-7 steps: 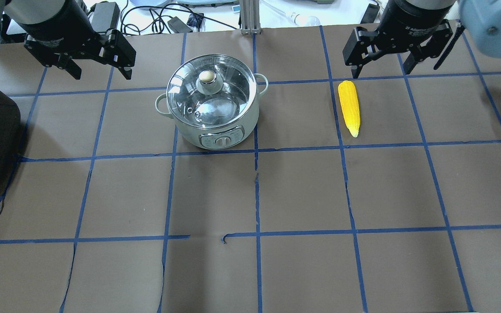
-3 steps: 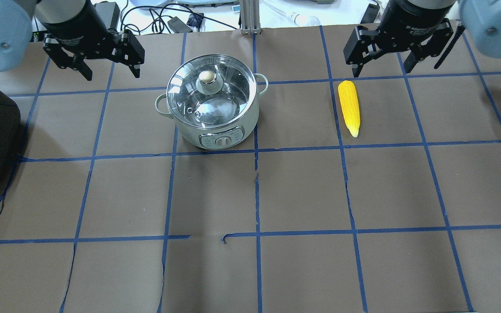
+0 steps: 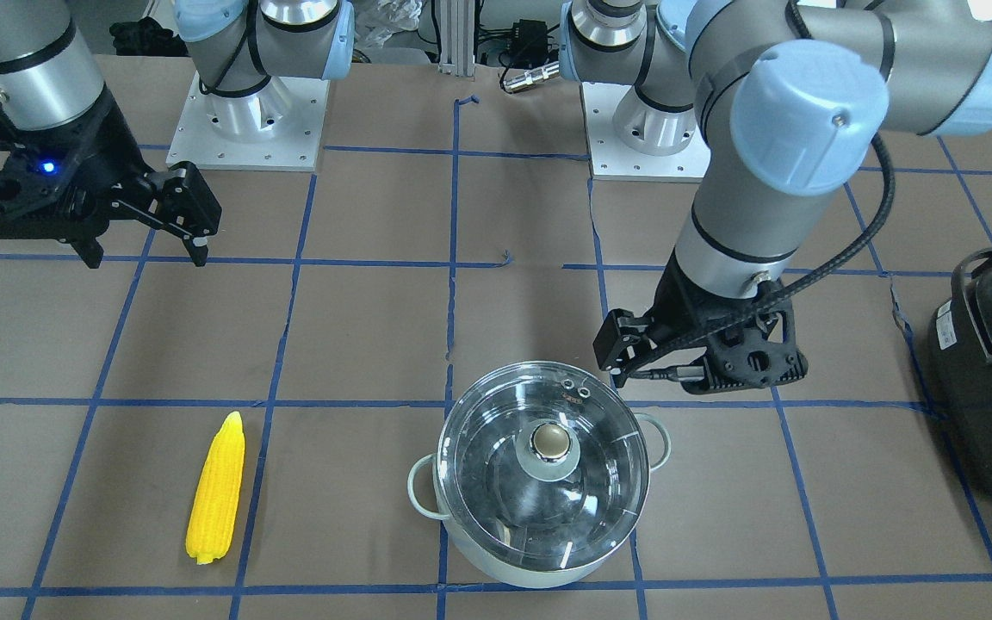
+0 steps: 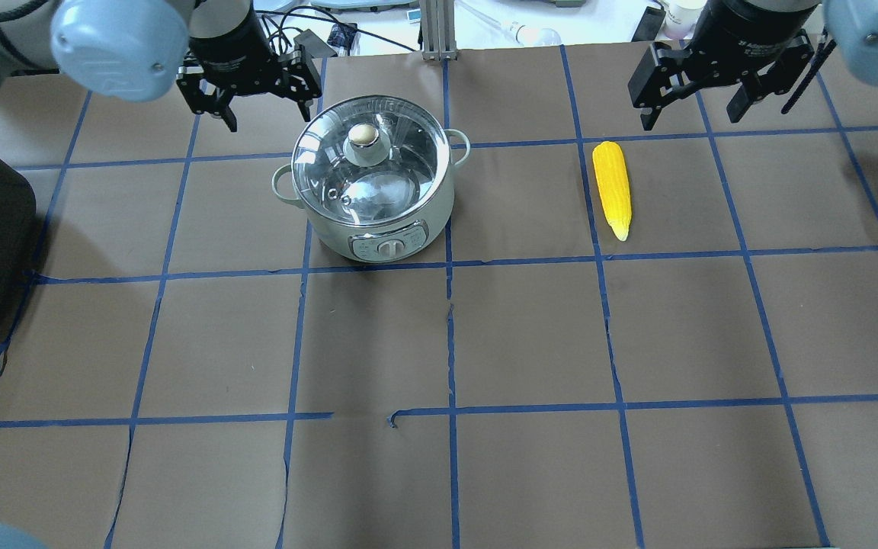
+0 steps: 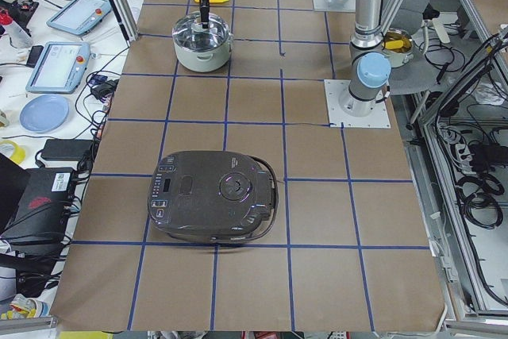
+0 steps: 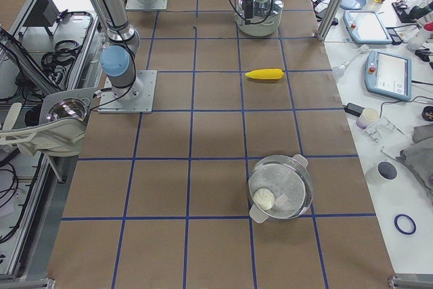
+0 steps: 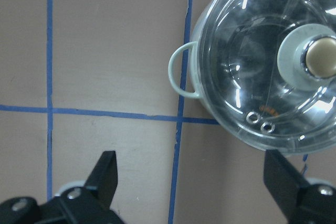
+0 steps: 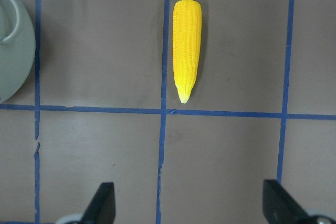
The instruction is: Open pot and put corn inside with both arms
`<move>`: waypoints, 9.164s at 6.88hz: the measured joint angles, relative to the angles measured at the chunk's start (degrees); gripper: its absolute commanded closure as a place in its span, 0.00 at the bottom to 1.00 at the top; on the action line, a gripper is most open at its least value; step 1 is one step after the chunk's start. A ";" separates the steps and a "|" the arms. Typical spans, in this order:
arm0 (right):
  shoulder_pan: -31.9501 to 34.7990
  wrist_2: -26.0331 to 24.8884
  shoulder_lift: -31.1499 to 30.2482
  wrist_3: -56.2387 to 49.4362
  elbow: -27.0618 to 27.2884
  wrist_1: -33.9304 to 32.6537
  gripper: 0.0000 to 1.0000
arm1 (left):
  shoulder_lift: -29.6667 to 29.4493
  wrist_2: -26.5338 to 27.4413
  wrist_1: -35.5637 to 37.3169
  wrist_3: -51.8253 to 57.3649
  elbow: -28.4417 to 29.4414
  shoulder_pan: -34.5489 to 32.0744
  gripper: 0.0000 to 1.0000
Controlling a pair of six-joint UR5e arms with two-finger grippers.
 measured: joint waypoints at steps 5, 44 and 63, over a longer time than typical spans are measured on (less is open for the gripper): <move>-1.57 4.34 13.60 -0.75 9.22 -24.37 0.00 | -10.49 -0.44 4.16 -5.87 5.38 -6.05 0.00; 30.34 1.31 38.72 29.68 -18.92 -25.40 0.08 | 12.21 0.52 -13.47 11.70 -3.89 4.41 0.00; 5.34 0.51 1.11 1.77 -1.96 -0.44 0.00 | 15.55 0.06 -13.06 9.86 -4.55 -1.34 0.00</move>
